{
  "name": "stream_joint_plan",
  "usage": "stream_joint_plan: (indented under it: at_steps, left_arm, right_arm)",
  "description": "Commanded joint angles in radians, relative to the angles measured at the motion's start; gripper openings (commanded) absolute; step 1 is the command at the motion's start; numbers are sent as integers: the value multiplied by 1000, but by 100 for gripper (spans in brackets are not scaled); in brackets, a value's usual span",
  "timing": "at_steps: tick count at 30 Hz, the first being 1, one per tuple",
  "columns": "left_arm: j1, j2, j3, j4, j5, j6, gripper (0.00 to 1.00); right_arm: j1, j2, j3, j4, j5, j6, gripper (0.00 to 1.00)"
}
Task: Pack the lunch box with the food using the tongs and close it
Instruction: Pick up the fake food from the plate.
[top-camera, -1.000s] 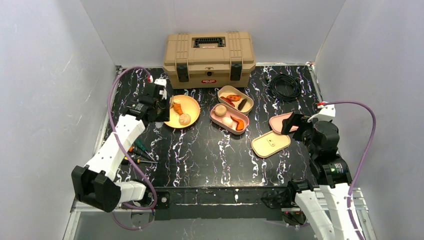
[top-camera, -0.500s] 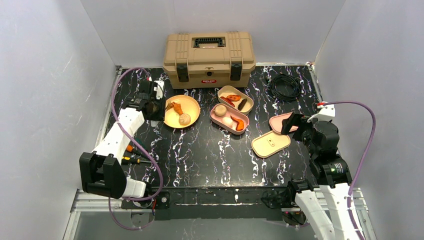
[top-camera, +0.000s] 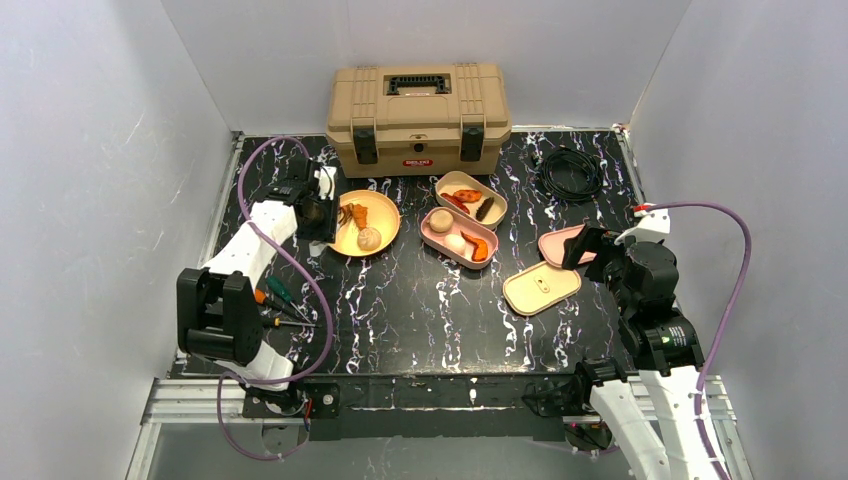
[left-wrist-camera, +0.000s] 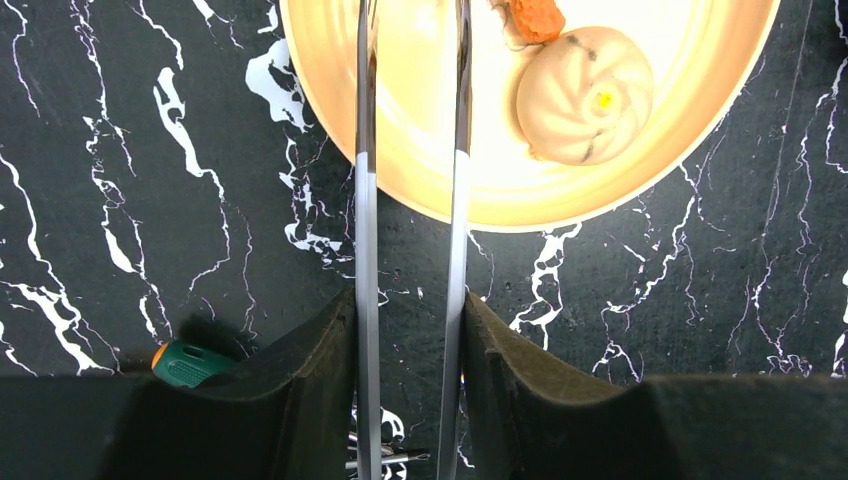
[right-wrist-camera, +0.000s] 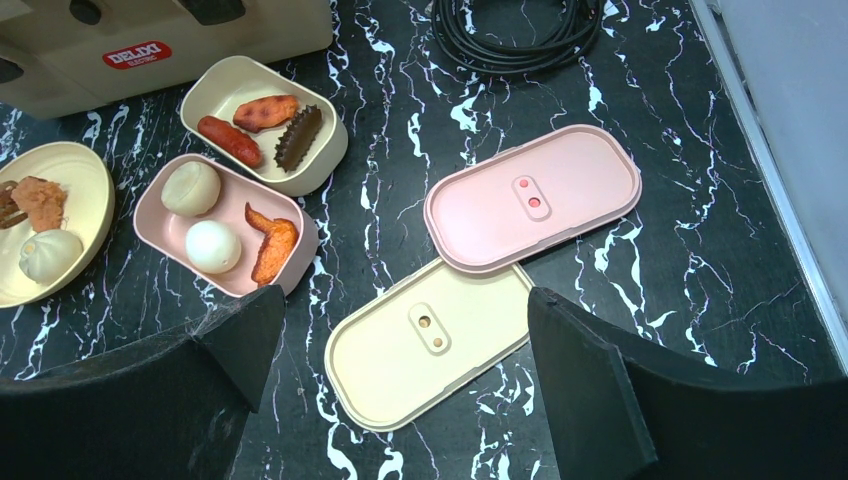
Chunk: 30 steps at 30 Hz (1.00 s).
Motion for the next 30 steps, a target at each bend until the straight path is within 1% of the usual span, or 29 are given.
stream_joint_plan:
  at_steps: [1,7,9,11,16,19,24,25,30]
  left_arm:
    - [4,-12,44,5,10,18,29]
    - [4,21,69,12,6,18,30]
    - [4,33,81,16,6,44,31]
    - [4,43,95,17,-33,50,31]
    - [3,65,101,30,-26,41,32]
    - [4,79,105,34,-26,30,34]
    - [3,81,108,49,-8,30,38]
    - [4,80,107,56,22,30,38]
    - [4,101,119,66,57,30,39]
  right_arm:
    - [4,6,3,40,12,5,100]
    - [6,8,1,41,11,5,100]
    - [5,8,1,41,11,6,100]
    - [6,9,1,41,12,5,100]
    - [5,13,0,42,14,5,100]
    - [5,17,0,42,14,5,100]
    - [6,17,0,41,16,5,100]
    - [6,18,0,41,16,5,100]
    - [6,20,1,41,17,5,100]
